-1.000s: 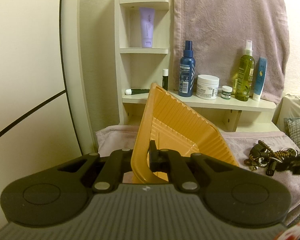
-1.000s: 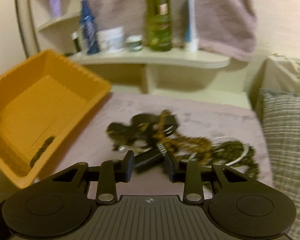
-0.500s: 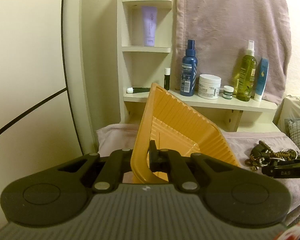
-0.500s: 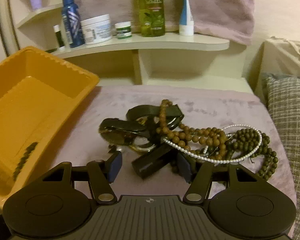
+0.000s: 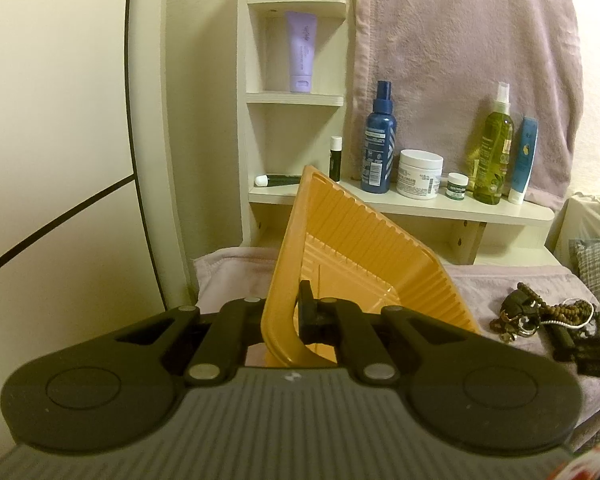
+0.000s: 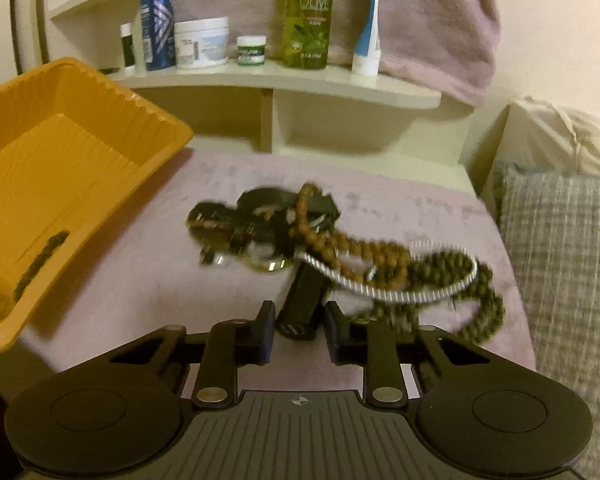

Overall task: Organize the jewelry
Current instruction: 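Grasp the black watch strap in the pile with the right gripper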

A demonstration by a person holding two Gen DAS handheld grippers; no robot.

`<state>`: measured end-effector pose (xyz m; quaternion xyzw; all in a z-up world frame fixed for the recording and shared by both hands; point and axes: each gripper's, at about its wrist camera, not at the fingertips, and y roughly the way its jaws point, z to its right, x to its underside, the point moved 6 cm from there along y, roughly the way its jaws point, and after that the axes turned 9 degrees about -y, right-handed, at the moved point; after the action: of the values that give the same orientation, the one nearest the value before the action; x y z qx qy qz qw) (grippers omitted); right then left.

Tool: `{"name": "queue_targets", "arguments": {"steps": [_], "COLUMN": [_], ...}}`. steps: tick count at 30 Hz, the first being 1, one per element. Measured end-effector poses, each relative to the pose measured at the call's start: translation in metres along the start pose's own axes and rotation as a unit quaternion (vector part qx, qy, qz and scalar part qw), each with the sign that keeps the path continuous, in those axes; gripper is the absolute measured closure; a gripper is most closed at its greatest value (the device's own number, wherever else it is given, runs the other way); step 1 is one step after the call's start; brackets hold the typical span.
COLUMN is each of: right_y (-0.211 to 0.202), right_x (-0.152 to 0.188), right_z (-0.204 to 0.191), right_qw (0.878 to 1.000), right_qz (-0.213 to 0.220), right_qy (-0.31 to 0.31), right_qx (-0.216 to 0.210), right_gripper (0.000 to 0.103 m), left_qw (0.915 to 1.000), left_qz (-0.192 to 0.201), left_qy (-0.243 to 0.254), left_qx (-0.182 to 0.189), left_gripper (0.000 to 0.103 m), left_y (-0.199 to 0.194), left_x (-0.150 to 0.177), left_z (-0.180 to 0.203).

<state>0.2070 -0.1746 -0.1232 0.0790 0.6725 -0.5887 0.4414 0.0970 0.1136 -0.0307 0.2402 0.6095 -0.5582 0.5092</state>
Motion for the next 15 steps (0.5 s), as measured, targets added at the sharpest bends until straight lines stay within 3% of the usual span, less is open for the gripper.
{"name": "queue_targets", "arguments": {"steps": [3,15], "right_y": [-0.005,0.008], "right_x": [0.013,0.005], "right_z": [-0.004,0.002], "right_qw": [1.000,0.999], "right_qz": [-0.018,0.014], "right_qy": [-0.006,0.039], "right_qx": [0.006,0.008], "right_gripper": [0.077,0.078], "left_qw": [1.0000,1.0000], "left_qz": [0.000,0.000], "left_qy": [-0.001,0.002], "left_qx": [0.000,0.001], "left_gripper": [0.097,0.097], "left_y": [0.000,-0.001], "left_x": [0.000,-0.002], "left_z": [0.000,0.000]}}
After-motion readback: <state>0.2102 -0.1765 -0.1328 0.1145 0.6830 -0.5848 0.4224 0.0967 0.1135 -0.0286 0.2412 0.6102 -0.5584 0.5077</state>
